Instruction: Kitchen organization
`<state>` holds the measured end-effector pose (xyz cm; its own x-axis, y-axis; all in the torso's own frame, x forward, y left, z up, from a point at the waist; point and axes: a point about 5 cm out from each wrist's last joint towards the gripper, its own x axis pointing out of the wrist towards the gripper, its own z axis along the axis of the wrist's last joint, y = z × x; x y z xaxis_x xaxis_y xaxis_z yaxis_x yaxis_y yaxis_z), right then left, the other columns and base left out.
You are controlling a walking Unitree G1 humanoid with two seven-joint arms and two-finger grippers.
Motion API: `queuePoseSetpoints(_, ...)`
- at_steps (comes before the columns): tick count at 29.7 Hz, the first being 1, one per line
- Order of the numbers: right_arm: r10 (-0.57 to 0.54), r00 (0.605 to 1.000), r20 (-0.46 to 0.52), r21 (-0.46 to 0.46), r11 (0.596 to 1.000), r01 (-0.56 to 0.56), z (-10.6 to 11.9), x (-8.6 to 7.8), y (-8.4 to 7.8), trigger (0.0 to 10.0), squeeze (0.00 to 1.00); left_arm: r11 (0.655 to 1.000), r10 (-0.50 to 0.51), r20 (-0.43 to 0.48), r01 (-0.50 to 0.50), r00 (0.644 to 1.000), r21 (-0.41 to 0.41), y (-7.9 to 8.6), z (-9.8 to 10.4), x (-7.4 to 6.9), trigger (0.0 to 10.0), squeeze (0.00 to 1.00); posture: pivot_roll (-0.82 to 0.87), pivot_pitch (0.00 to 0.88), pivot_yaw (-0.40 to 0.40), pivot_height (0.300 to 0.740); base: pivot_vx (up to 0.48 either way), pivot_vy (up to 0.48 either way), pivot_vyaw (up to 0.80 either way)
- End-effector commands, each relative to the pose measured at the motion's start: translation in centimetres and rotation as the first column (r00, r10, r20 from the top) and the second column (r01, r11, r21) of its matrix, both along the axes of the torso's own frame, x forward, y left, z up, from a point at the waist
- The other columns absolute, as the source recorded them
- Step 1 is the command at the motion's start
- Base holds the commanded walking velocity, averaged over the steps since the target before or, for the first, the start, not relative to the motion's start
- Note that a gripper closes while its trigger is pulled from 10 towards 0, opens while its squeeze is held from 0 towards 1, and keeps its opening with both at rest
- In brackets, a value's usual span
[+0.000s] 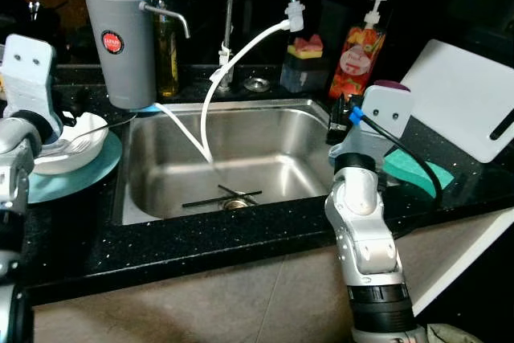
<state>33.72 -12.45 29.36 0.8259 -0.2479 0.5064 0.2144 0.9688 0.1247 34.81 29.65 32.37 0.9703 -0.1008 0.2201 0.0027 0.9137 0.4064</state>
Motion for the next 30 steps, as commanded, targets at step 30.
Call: queuePoseSetpoints(30,0.754,0.560,-0.343,-0.042,0.583,-0.811,-1.8,-0.1,8.3,10.0,0.00,0.933,-0.006,-0.395,0.148,0.918,0.328,4.0,-1.4,-0.6,10.0,0.00,0.18,0.092,-0.065,0.740,0.000,0.000,0.00)
